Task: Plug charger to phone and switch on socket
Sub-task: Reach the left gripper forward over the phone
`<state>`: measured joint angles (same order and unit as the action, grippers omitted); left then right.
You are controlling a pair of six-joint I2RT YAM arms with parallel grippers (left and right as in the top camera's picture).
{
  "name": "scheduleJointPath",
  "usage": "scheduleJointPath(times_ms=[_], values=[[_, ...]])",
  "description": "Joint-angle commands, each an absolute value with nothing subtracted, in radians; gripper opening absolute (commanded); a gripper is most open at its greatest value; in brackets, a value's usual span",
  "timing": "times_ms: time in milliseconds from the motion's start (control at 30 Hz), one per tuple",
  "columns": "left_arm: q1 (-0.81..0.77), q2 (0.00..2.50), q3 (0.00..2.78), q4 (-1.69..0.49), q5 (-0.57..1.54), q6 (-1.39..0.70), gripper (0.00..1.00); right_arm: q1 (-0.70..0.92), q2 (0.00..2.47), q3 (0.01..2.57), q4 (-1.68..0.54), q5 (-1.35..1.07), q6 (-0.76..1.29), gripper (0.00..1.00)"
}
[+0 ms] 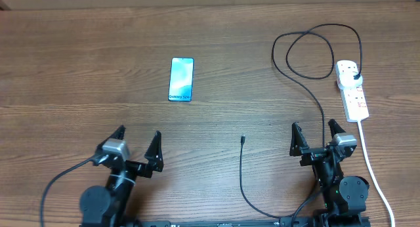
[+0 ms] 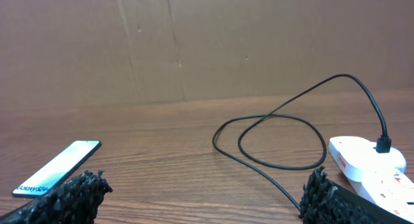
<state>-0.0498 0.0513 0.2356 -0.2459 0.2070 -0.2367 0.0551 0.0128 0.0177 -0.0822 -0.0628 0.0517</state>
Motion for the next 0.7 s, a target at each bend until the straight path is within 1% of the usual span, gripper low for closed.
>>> scheduleJointPath(times_ms=[0, 200, 267, 367, 500, 600, 667], values=[[-0.043, 0.125, 0.385, -0.277, 0.238, -0.251, 1.00, 0.062, 0.003, 0.008, -0.079, -0.061, 0.051, 1.00], [-0.044, 0.418, 0.701, -0.446, 0.300, -0.216, 1.00, 0.062, 0.003, 0.008, -0.079, -0.061, 0.051, 1.00], [-0.044, 0.545, 0.828, -0.535, 0.340, -0.194, 1.00, 0.062, 0.003, 0.008, -0.079, -0.061, 0.051, 1.00], [-0.046, 0.756, 1.060, -0.732, 0.401, -0.171, 1.00, 0.062, 0.003, 0.008, -0.079, -0.061, 0.051, 1.00], [-0.046, 0.995, 1.344, -0.992, 0.424, -0.152, 1.00, 0.062, 0.003, 0.008, -0.079, -0.061, 0.051, 1.00], [-0.046, 1.143, 1.513, -1.116, 0.428, -0.153, 1.00, 0.062, 0.003, 0.008, -0.079, -0.061, 0.051, 1.00], [-0.046, 1.224, 1.591, -1.141, 0.453, -0.159, 1.00, 0.062, 0.003, 0.008, -0.079, -0.061, 0.051, 1.00]])
